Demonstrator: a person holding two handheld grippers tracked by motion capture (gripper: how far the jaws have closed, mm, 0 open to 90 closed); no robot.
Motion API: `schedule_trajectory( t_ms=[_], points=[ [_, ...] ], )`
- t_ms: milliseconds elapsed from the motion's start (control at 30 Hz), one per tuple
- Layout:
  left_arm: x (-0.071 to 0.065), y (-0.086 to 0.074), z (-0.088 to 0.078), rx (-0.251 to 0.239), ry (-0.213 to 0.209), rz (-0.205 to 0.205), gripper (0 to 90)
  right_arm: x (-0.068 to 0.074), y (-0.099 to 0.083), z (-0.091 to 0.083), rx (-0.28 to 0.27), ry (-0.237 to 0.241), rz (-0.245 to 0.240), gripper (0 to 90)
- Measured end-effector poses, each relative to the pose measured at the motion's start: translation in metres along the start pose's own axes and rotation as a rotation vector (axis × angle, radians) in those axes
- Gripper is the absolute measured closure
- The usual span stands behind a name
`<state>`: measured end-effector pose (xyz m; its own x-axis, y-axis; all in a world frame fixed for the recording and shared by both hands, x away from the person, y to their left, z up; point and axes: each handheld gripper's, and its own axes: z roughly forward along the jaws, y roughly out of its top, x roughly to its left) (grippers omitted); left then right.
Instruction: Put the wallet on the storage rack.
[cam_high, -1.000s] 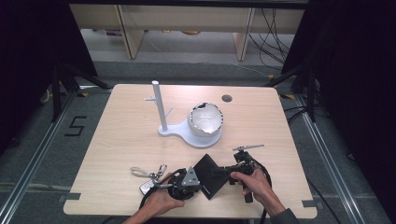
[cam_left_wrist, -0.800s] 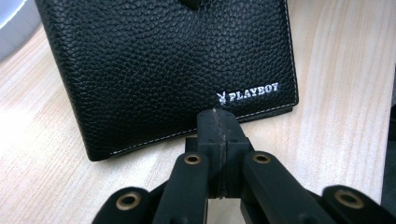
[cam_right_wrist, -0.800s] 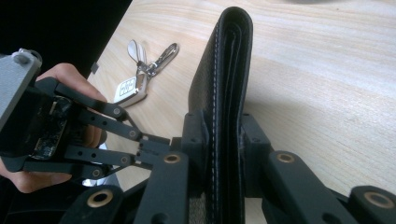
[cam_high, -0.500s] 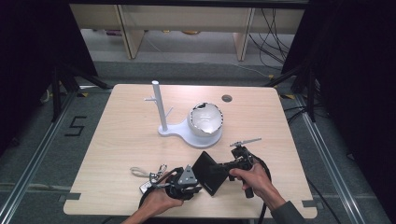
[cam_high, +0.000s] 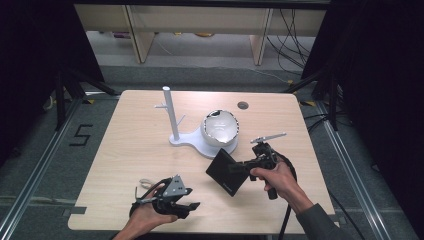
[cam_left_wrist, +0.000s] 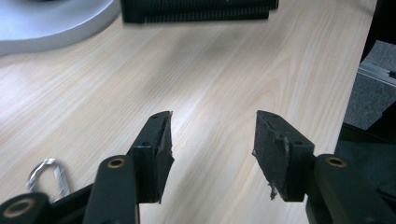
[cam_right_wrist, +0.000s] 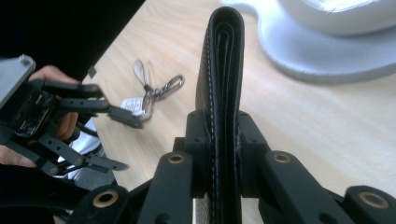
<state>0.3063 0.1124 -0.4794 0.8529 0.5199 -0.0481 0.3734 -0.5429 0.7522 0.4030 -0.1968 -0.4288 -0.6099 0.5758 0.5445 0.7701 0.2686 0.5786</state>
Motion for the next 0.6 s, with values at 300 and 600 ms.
schedule_trajectory(
  t_ms=[300, 600],
  points=[
    [0.001, -0.018, -0.019, 0.029, 0.009, -0.005, 42.5, -0.007, 0.027, -0.025, -0.055, -0.047, -0.006, 78.7],
    [-0.001, -0.033, -0.033, 0.058, 0.019, -0.047, 36.4, -0.021, 0.042, -0.044, -0.103, -0.089, 0.027, 78.7]
  ],
)
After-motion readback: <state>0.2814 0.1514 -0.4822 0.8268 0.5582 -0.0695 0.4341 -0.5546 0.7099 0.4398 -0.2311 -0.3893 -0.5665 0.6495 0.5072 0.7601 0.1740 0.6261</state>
